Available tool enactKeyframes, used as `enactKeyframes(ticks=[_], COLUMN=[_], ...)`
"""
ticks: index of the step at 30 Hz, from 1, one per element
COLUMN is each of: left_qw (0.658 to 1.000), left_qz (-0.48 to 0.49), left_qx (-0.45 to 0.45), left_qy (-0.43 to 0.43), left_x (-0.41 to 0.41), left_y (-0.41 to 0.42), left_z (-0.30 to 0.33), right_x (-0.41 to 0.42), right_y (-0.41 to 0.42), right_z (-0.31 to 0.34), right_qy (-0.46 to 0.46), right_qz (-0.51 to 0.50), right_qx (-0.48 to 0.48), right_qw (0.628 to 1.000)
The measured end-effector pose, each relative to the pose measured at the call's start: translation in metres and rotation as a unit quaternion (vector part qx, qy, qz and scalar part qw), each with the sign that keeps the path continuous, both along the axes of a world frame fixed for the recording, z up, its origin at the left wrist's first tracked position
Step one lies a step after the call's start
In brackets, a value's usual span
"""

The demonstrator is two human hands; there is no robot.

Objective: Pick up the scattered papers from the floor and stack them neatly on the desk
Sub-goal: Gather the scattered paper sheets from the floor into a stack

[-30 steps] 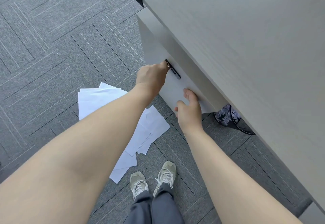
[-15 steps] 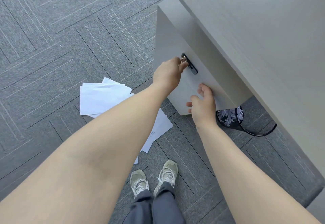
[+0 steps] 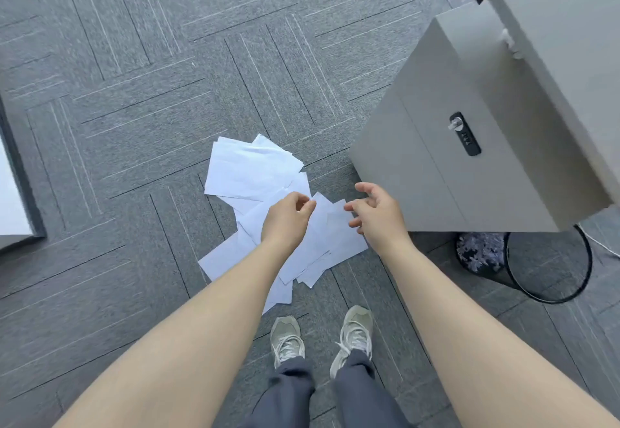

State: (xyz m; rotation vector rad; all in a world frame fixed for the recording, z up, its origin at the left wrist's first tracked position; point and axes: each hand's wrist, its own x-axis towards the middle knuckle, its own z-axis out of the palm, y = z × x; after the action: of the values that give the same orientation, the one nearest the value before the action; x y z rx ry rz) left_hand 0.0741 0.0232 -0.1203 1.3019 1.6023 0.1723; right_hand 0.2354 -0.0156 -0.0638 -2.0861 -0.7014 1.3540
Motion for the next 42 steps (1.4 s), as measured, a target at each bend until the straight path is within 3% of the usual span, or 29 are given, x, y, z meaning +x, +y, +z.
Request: enactKeyframes(ticks=[10,12,15,25,32,37,42], left_qw=[0.974,0.958,0.953,0.942,0.933,0.929,0.932], left_qz=[0.213,0.269,0.279,0.292,0.269,0.307,0.314], left_qx=[-0.078,-0.098,-0.104,-0.124,-0.110,-0.100,-0.109], left_qy=[0.021,0.034,0.050,0.105,0.213,0.181,0.145], left_x=[-0.104,-0.123,-0.137,-0.159,-0.162,-0.156,-0.154], left_y=[-0.044,-0.064,-0.069,-0.067,-0.055,-0.046,-0.045], left_z=[-0.115,-0.197,-0.221,-0.396,-0.455,-0.469,-0.473], right_x=[-0.052,-0.063,-0.052,-0.038,-0.044,-0.050,-0.058], right_y=[0.001,-0.001,0.001,0.036,0.051,0.047,0.037], right_z=[-0.145,-0.232,-0.260,-0.442,-0.501,-0.519,-0.530], right_qy=[0.003,-0.008,-0.029,-0.114,-0.184,-0.184,-0.172], right_qz=[0.154,0.214,0.234,0.316,0.295,0.245,0.267], right_qx=[-0.121,-0.138,-0.171,-0.187,-0.163,-0.126,-0.108], right_qw=[0.981,0.967,0.957,0.923,0.923,0.943,0.942])
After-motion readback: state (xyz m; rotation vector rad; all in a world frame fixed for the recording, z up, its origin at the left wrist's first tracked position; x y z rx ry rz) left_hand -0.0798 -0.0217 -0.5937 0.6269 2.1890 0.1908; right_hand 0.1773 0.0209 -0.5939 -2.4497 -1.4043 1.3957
